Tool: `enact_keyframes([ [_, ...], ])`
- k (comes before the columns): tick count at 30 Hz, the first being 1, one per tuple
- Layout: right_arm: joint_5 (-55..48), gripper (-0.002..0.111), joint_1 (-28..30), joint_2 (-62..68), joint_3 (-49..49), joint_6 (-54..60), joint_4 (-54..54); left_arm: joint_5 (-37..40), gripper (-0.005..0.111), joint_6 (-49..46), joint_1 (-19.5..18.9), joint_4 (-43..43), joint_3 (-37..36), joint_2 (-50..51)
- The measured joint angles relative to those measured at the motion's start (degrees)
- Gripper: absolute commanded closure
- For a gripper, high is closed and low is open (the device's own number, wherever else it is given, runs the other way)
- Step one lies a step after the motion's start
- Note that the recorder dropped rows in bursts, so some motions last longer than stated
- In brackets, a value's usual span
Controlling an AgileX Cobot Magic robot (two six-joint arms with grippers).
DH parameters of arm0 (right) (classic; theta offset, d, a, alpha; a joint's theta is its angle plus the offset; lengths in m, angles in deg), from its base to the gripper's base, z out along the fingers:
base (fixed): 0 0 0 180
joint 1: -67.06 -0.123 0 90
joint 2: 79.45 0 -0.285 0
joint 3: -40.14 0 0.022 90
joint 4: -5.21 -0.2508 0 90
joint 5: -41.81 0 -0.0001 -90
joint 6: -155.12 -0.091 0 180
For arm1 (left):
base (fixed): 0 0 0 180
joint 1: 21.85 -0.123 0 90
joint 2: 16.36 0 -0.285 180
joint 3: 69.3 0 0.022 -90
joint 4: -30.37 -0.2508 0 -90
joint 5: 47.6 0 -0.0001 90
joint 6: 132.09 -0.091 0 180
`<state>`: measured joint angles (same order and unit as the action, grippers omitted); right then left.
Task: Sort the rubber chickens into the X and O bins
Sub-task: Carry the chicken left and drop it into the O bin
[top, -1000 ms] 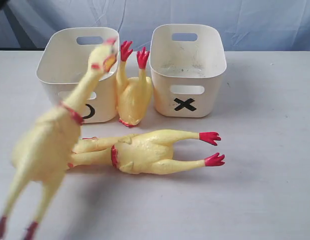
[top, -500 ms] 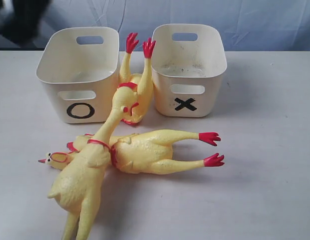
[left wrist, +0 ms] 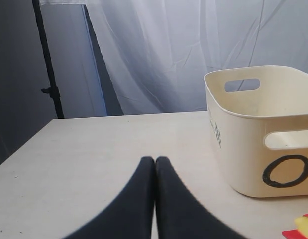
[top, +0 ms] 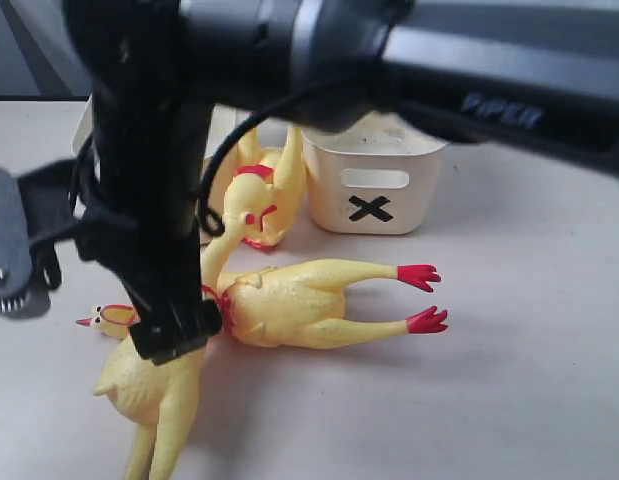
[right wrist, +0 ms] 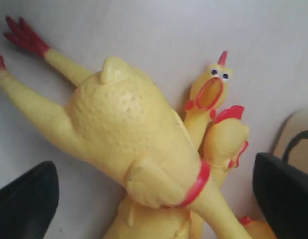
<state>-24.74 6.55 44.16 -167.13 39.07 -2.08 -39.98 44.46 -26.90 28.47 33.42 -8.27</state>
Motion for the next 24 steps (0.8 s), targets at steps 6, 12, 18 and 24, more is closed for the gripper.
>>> enact_keyframes([
  [6,0.73,0.004,-4.21,8.13,0.02,-0.12,13.05,0.0,0.107,0.0,0.0,0.0,0.0,0.0],
  [12,1.41,0.02,-5.26,12.71,0.02,-0.59,19.39,0.0,0.107,0.0,0.0,0.0,0.0,0.0],
  [18,-0.09,0.102,-7.44,13.34,0.02,-2.5,27.0,0.0,0.107,0.0,0.0,0.0,0.0,0.0],
  [24,-2.58,0.109,-9.86,13.15,0.02,-3.3,29.47,0.0,0.107,0.0,0.0,0.0,0.0,0.0],
])
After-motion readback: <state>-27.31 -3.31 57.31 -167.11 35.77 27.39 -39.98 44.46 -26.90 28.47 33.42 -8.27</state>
